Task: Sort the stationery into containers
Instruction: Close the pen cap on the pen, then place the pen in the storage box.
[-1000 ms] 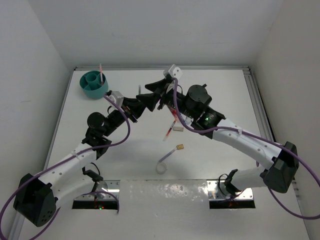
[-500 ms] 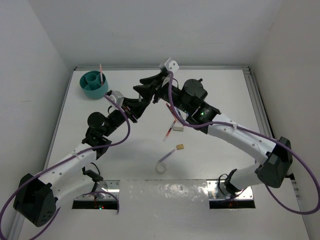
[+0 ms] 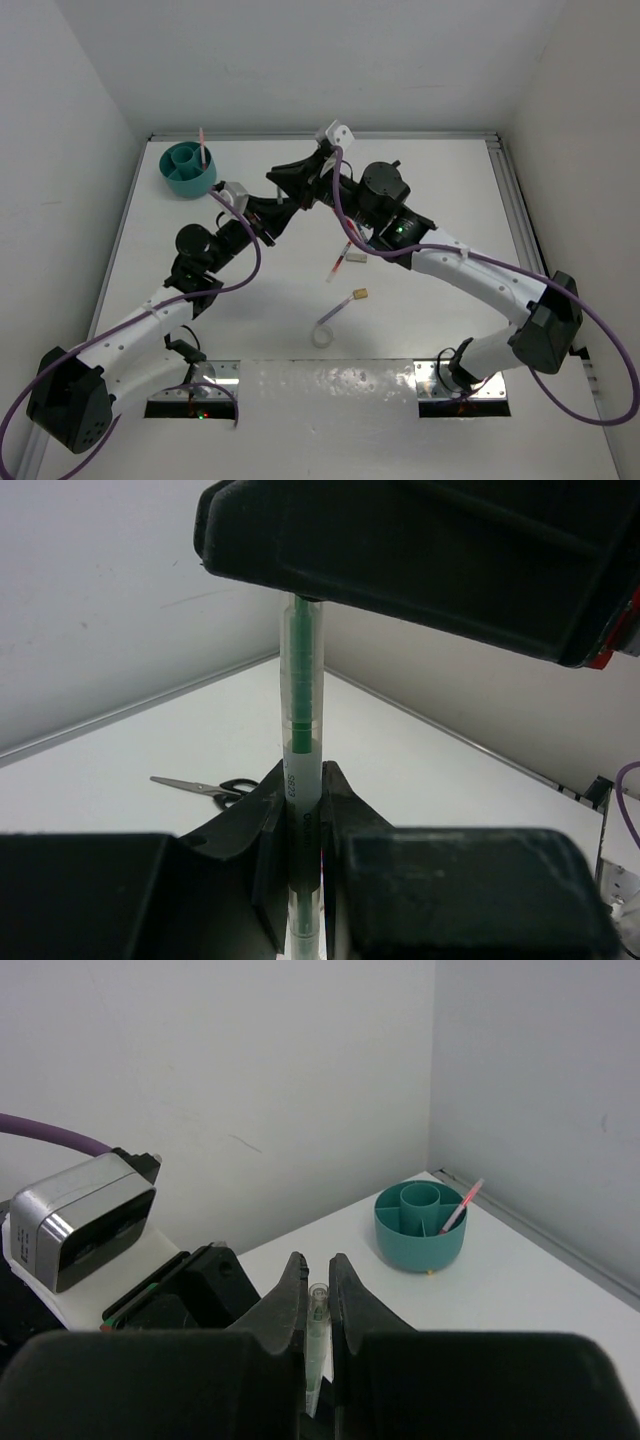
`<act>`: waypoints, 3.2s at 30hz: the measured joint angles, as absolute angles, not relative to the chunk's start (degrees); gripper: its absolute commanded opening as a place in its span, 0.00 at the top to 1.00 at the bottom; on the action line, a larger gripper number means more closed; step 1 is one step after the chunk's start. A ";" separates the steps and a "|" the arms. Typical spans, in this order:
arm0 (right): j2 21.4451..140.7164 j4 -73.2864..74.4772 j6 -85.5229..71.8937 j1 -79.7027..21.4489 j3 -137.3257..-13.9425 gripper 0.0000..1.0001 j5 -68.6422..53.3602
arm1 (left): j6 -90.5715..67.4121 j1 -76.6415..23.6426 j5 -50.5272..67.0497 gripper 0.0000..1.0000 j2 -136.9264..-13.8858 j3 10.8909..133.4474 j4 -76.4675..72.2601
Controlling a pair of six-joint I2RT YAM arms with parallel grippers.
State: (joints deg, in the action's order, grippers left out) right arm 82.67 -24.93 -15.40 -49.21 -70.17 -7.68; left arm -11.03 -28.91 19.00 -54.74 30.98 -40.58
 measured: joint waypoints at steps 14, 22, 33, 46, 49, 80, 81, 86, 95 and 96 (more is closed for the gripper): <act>79.02 -47.05 -14.68 -52.27 -49.84 1.00 2.70 | -8.99 -28.49 24.25 1.00 -56.51 30.02 -35.22; 81.95 -56.10 -15.00 -54.15 -45.21 1.00 8.47 | -9.23 -27.88 24.86 1.00 -56.51 29.69 -31.18; 84.14 -57.65 -13.82 -55.83 -44.29 1.00 10.50 | -9.02 -27.57 25.06 1.00 -56.51 28.97 -28.75; 83.24 -50.19 -11.70 -56.58 -49.01 0.93 9.89 | -9.17 -27.29 24.73 1.00 -56.47 28.97 -29.19; 82.26 -45.34 -11.73 -56.60 -52.29 0.85 8.93 | -9.80 -27.29 24.49 1.00 -56.07 28.97 -31.64; 70.35 -20.40 0.38 -59.18 -50.43 0.51 6.22 | -15.42 -25.39 16.84 1.00 -53.23 32.91 -42.17; 71.70 -20.82 0.45 -58.76 -50.33 0.51 5.96 | -15.51 -25.39 17.12 1.00 -53.23 33.04 -42.06; 77.10 -24.51 -1.06 -56.80 -50.61 0.51 3.99 | -16.14 -25.39 17.80 1.00 -53.19 33.23 -40.71; 81.60 -32.18 -3.36 -55.44 -53.23 0.56 2.17 | -18.35 -25.39 18.20 1.00 -52.71 33.23 -39.57; 81.87 -32.80 -3.55 -55.33 -53.56 0.58 2.00 | -18.41 -25.39 18.20 1.00 -52.69 33.23 -39.57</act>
State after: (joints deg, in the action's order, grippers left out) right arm 81.87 -32.80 -3.55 -55.33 -53.56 2.00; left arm -18.41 -25.39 18.20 -52.69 33.23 -39.57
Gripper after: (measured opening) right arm 0.455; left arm 0.109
